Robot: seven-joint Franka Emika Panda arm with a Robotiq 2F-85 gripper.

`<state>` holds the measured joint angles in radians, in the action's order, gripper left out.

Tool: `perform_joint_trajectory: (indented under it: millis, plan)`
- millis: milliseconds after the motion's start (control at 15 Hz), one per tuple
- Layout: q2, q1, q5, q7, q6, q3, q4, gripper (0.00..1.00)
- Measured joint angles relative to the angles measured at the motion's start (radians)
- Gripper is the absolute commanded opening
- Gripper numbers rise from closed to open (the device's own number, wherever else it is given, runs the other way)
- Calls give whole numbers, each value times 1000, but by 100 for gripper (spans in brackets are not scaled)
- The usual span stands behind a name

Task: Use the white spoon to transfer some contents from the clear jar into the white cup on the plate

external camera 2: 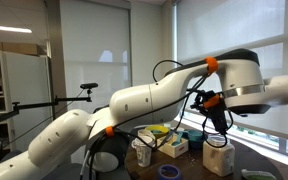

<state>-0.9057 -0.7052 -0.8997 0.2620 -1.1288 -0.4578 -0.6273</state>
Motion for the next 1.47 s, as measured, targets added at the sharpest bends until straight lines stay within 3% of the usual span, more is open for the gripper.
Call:
perform_joint_trajectory:
  millis: [733, 1467]
  plan:
    - [-10, 15, 0, 1, 9, -1, 0, 2]
    - [-8, 168, 0, -107, 12, -23, -3, 2]
